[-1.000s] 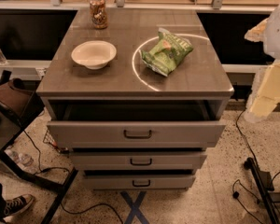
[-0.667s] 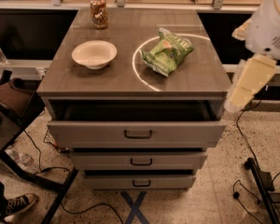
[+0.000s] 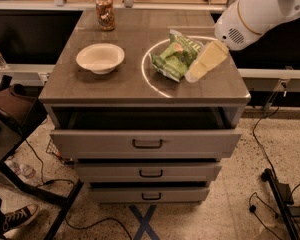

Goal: Place green jalapeno chip bag into paper bowl

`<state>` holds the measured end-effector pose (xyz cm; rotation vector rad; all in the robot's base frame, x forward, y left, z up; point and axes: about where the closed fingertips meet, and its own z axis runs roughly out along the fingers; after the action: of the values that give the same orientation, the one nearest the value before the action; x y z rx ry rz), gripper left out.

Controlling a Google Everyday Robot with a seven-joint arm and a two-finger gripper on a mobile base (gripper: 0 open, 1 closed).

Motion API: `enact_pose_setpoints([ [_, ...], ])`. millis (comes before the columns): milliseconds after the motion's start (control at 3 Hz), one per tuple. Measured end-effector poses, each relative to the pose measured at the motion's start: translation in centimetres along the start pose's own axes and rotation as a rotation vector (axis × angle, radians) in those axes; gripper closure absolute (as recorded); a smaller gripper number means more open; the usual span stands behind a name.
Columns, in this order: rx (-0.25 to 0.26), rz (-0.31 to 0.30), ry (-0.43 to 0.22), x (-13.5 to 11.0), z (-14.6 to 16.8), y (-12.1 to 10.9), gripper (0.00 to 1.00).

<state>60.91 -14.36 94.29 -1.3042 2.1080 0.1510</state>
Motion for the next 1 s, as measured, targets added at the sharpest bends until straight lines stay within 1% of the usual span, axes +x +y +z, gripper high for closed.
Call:
enact_pose_setpoints([
  [333,0.009,0.006,-0.105,-2.6,3.6,-2.4,0.0],
  [667,-0.008,0.008,-0.179,-4.5,7.7,-4.5,0.0],
  [1000,-0.017,0.005,-0.192,-5.3,10.1,-5.8,0.0],
])
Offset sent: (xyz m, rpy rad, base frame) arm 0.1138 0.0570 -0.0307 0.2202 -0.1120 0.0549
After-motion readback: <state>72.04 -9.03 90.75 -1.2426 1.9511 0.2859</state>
